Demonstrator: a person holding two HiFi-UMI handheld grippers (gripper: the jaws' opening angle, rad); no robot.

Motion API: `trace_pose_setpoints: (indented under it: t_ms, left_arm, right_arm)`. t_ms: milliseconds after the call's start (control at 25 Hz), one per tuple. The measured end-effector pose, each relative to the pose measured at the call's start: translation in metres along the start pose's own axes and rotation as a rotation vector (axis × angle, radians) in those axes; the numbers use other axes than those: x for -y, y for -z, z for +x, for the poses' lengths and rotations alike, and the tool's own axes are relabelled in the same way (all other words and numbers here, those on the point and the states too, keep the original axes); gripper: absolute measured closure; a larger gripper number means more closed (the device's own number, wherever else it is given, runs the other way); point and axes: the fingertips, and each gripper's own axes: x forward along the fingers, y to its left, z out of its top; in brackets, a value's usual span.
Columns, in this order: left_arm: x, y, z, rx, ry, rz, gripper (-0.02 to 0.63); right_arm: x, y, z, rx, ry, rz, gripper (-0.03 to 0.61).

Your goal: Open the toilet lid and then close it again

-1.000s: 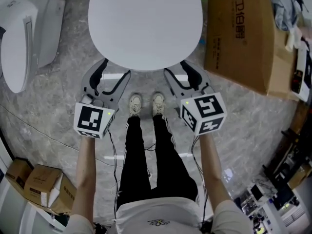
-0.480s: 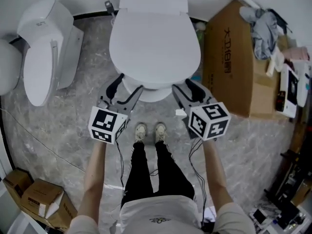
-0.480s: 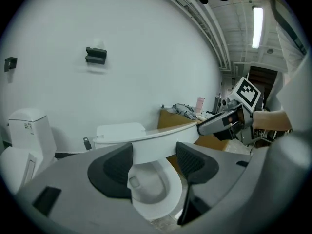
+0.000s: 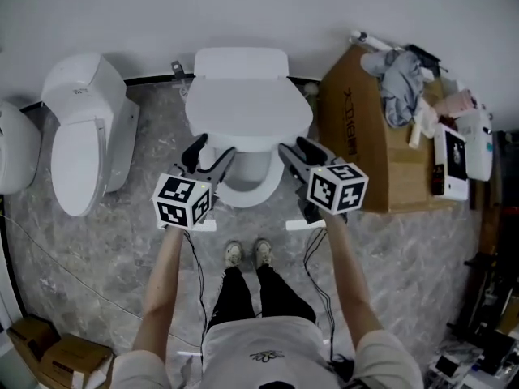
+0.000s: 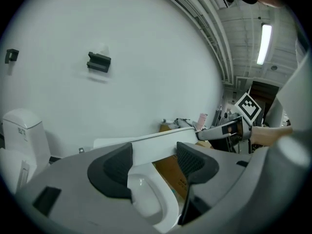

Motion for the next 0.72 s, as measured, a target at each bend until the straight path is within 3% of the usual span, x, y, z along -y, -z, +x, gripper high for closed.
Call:
trace_pose_setpoints:
  t_ms: [280, 520, 720]
  left_arm:
    - [-0.014, -0.056, 0.020, 0.056, 0.013, -0.019, 0.322]
    - [-0.027, -0.094, 0.041, 0.033, 0.002, -0.029, 0.322]
    - [-0.034, -0.113, 0.054, 0.032, -0.017, -0.050, 0.319]
  right_arm:
    - [0.008, -0.061, 0.010, 0.033, -0.003, 0.036, 0.341]
    - [0.014, -0.107, 0.019, 0.082, -0.007, 0.067, 0.341]
    - [0.021, -0.131, 0.027, 0.048, -0.021, 0.051, 0.341]
